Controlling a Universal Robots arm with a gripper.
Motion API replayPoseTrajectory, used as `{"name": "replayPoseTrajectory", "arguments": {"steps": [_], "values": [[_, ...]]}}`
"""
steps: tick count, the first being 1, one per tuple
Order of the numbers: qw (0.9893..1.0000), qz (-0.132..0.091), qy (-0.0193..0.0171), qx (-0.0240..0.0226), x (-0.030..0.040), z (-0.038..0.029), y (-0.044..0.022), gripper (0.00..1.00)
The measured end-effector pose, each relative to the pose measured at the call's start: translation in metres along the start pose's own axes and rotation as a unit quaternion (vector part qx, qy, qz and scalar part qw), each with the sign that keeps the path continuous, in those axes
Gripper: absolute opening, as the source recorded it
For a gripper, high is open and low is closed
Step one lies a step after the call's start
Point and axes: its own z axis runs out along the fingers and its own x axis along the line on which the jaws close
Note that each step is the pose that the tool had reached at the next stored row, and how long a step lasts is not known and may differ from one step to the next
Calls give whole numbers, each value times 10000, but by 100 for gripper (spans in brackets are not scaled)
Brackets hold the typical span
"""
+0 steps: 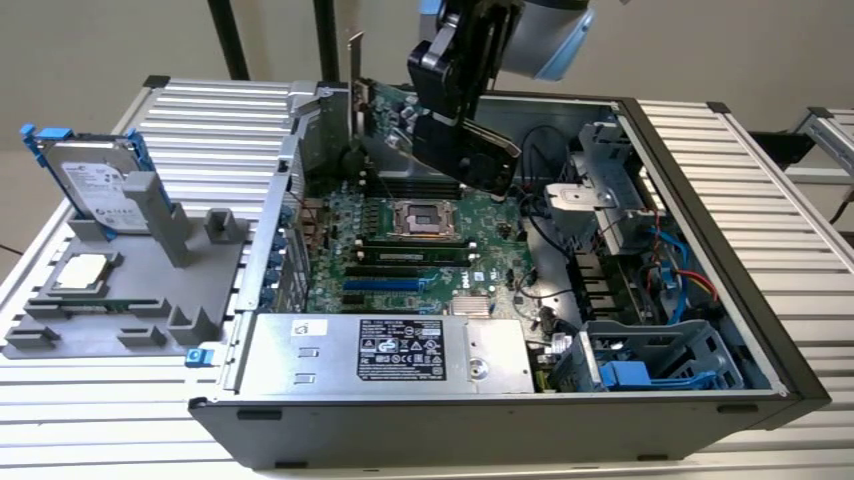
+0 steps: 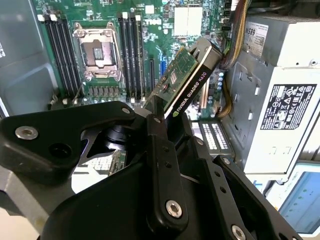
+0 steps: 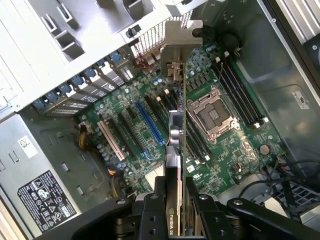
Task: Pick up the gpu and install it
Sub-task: 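Insert the gpu into the slot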
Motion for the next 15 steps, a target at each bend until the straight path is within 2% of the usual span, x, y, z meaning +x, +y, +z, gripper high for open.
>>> {"name": "replayPoseTrajectory", "arguments": {"steps": [15], "values": [[10000,-93,4,-2,0,0,0,0]]}}
